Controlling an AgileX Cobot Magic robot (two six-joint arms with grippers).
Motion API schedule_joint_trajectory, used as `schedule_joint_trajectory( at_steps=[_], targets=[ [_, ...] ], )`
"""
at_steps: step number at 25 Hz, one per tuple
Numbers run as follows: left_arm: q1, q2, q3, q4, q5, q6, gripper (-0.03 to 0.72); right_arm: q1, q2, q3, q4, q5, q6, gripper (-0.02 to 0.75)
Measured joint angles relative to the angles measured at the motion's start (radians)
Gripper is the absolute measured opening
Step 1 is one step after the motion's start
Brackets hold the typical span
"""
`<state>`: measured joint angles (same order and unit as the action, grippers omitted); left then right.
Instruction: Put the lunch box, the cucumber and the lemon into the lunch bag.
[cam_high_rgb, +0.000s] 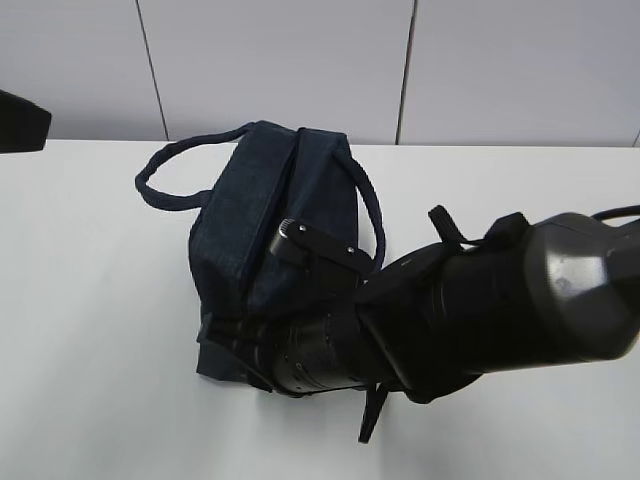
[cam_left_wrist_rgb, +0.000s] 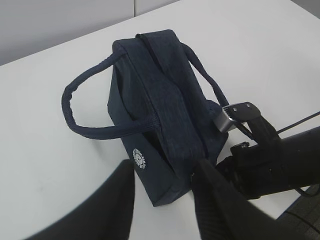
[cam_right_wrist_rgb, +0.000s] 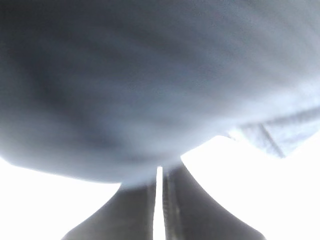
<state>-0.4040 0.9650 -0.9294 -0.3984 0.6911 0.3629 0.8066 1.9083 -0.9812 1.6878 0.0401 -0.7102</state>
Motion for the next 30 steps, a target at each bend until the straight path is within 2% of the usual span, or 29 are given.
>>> schedule_joint_trajectory(
  at_steps=[8, 21, 30],
  targets=[
    [0.000, 0.000, 0.000, 0.000, 0.000, 0.000, 0.267, 0.000, -0.042, 0.000, 0.002, 0.000, -0.034, 0.000],
    [0.000, 0.000, 0.000, 0.000, 0.000, 0.000, 0.267, 0.000, -0.156, 0.148, 0.002, 0.000, -0.088, 0.000],
    [0.000, 0.000, 0.000, 0.000, 0.000, 0.000, 0.267, 0.000, -0.251, 0.157, 0.002, 0.000, -0.153, 0.000]
  ],
)
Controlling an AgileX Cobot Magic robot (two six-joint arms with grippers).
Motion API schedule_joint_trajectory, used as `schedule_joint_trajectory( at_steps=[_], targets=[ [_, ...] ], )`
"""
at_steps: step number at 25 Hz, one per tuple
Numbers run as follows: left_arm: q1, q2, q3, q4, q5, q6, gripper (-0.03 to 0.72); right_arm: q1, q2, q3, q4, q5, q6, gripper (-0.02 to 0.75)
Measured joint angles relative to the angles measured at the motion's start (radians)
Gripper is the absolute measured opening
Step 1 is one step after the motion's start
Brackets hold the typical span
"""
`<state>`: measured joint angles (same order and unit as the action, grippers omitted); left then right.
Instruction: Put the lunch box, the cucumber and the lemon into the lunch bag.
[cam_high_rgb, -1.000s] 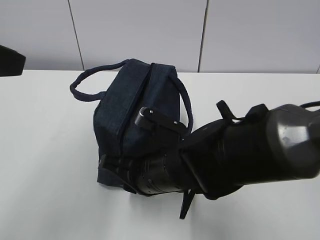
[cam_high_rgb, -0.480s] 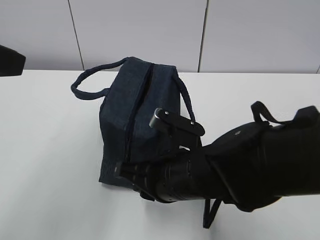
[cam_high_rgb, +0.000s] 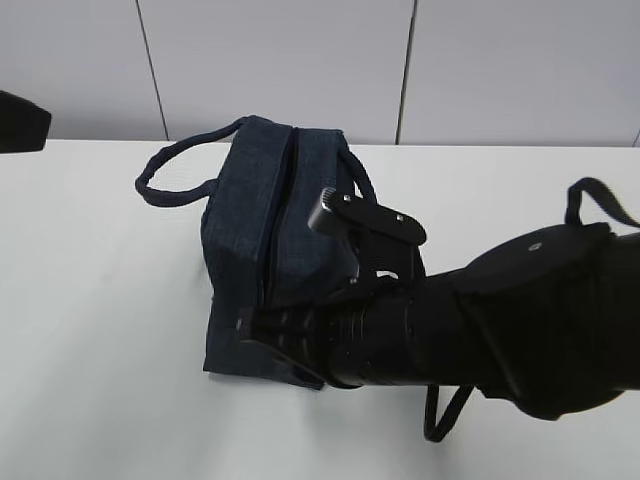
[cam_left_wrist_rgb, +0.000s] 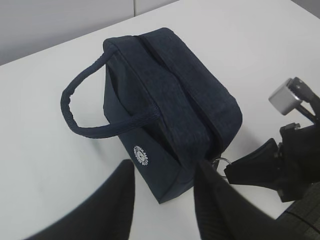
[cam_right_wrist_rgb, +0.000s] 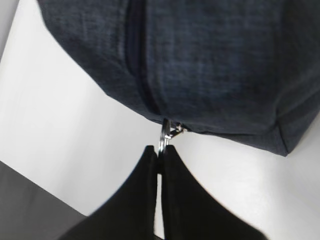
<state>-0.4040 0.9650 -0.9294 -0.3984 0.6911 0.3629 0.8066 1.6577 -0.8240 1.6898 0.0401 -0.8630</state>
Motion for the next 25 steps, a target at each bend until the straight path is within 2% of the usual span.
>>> schedule_joint_trajectory(
  at_steps=[25],
  targets=[
    [0.000, 0.022, 0.000, -0.013, 0.046, 0.000, 0.267, 0.000, -0.158, 0.003, 0.000, -0.051, -0.122, 0.000]
  ],
)
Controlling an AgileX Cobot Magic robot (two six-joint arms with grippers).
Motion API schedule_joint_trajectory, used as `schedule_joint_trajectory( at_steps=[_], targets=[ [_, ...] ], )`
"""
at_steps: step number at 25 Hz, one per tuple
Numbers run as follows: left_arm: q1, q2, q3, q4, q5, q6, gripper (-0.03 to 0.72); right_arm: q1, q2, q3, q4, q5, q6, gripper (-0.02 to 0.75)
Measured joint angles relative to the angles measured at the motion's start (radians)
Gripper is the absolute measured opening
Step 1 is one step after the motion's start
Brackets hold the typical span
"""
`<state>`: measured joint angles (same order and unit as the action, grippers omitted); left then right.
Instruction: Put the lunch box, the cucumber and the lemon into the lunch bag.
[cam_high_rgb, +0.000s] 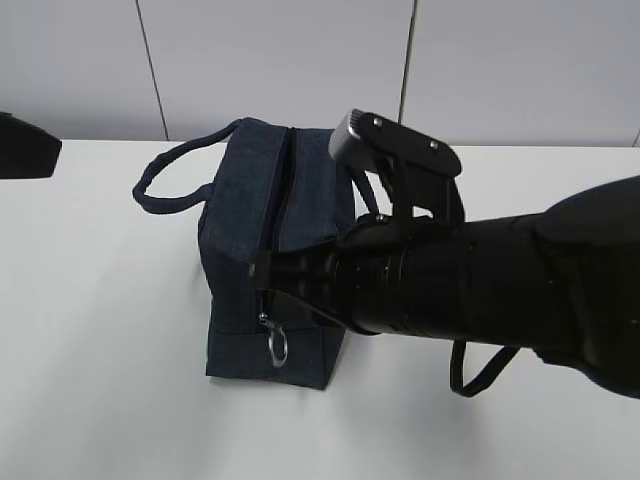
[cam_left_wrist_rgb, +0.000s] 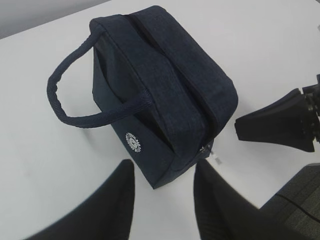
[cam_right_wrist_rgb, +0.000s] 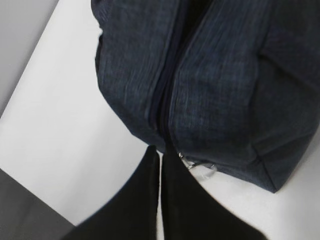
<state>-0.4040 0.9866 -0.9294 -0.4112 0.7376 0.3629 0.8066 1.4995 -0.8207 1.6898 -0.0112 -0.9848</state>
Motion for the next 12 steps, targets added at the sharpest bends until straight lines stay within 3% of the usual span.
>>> schedule_joint_trajectory(
  at_steps=[12],
  targets=[
    [0.000, 0.000, 0.000, -0.019, 0.002, 0.000, 0.267, 0.000, -0.035, 0.000, 0.006, -0.006, -0.088, 0.000]
  ],
)
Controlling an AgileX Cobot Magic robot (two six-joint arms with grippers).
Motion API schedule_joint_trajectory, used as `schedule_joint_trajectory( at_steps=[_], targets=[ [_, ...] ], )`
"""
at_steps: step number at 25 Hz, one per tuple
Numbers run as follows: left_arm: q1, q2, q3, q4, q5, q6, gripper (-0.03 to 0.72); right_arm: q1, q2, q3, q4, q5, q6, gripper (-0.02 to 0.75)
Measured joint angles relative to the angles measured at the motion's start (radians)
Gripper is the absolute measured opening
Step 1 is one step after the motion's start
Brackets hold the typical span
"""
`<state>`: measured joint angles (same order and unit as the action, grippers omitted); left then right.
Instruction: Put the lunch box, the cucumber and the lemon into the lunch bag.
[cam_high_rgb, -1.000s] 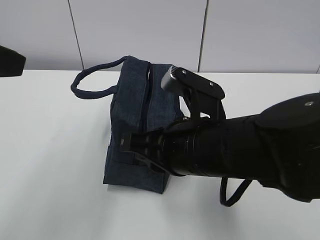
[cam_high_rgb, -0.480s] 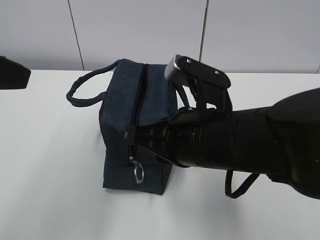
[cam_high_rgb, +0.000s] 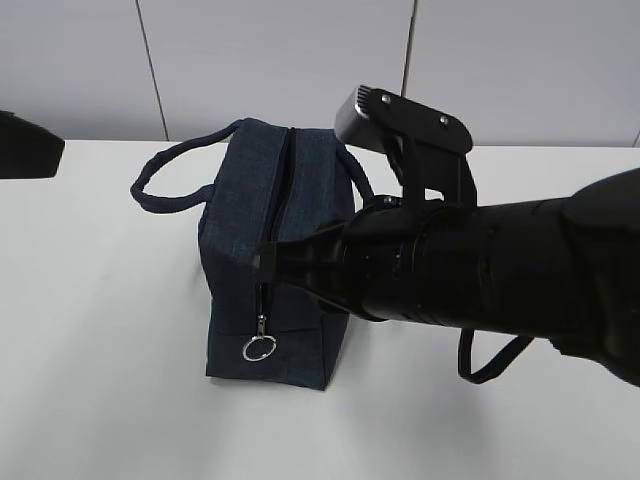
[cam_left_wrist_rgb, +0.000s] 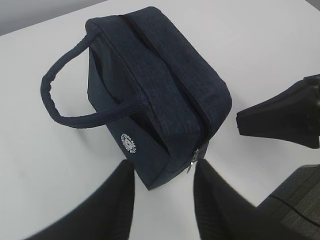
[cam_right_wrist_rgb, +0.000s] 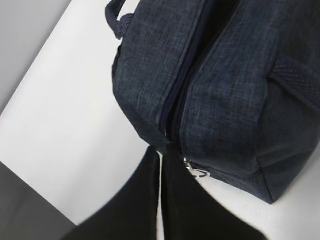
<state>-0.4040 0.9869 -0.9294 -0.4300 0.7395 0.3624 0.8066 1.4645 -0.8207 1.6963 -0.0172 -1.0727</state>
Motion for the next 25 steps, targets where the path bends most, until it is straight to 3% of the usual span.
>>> schedule_joint_trajectory(
  at_steps=[6, 13, 17, 25],
  targets=[
    [0.000, 0.000, 0.000, 0.000, 0.002, 0.000, 0.267, 0.000, 0.090, 0.000, 0.000, 0.135, -0.031, 0.027],
    [0.000, 0.000, 0.000, 0.000, 0.002, 0.000, 0.267, 0.000, 0.250, 0.000, 0.066, 0.194, -0.034, 0.353],
    [0.000, 0.000, 0.000, 0.000, 0.002, 0.000, 0.267, 0.000, 0.258, -0.008, 0.120, 0.127, -0.035, 0.391],
    [0.000, 0.000, 0.000, -0.004, 0.002, 0.000, 0.267, 0.000, 0.297, -0.086, 0.137, 0.054, -0.029, 0.395]
  ],
)
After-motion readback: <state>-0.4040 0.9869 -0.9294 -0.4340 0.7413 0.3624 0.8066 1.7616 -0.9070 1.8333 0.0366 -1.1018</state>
